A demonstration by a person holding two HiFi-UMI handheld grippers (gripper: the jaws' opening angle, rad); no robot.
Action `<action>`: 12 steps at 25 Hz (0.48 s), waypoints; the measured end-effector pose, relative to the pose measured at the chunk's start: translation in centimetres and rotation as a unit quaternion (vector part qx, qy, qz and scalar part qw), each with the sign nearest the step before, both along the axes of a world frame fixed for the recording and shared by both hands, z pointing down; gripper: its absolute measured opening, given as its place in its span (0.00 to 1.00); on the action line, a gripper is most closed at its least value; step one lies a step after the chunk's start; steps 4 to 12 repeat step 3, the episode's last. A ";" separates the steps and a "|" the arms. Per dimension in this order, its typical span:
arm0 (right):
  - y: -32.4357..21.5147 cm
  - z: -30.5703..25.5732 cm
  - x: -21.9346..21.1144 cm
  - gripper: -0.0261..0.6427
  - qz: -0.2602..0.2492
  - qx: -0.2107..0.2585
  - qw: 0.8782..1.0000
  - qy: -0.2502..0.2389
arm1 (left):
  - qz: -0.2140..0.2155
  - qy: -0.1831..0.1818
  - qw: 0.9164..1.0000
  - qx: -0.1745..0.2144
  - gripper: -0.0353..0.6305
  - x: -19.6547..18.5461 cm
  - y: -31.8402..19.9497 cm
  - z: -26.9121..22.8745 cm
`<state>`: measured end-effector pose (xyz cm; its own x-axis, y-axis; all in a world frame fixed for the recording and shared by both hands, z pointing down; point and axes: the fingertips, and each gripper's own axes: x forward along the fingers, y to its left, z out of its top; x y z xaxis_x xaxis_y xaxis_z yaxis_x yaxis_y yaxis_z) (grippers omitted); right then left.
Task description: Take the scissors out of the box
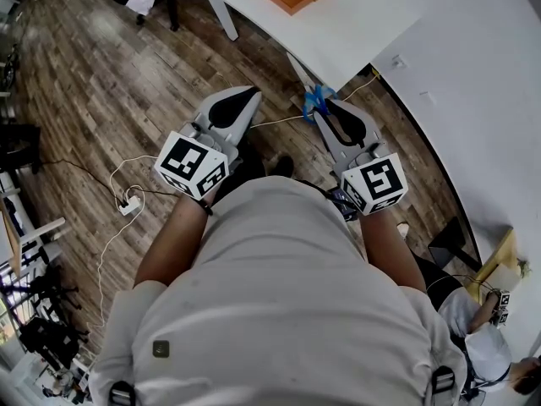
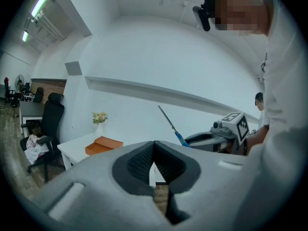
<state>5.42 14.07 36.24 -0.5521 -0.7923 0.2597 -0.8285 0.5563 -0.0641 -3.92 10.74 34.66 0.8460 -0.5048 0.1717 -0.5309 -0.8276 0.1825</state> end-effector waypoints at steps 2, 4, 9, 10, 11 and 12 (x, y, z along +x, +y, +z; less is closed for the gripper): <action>0.0 -0.1 -0.2 0.18 0.000 0.000 1.000 0.000 | 0.001 0.000 1.000 -0.001 0.06 -0.1 0.0 -0.1; 0.0 -0.2 -0.2 0.18 0.000 0.000 1.000 0.001 | 0.001 0.001 1.000 -0.002 0.06 -0.2 0.1 -0.1; 0.0 -0.2 -0.2 0.18 0.000 0.000 1.000 0.001 | 0.001 0.001 1.000 -0.002 0.06 -0.2 0.1 -0.1; 0.0 -0.2 -0.2 0.18 0.000 0.000 1.000 0.001 | 0.001 0.001 1.000 -0.002 0.06 -0.2 0.1 -0.1; 0.0 -0.2 -0.2 0.18 0.000 0.000 1.000 0.001 | 0.001 0.001 1.000 -0.002 0.06 -0.2 0.1 -0.1; 0.0 -0.2 -0.2 0.18 0.000 0.000 1.000 0.001 | 0.001 0.001 1.000 -0.002 0.06 -0.2 0.1 -0.1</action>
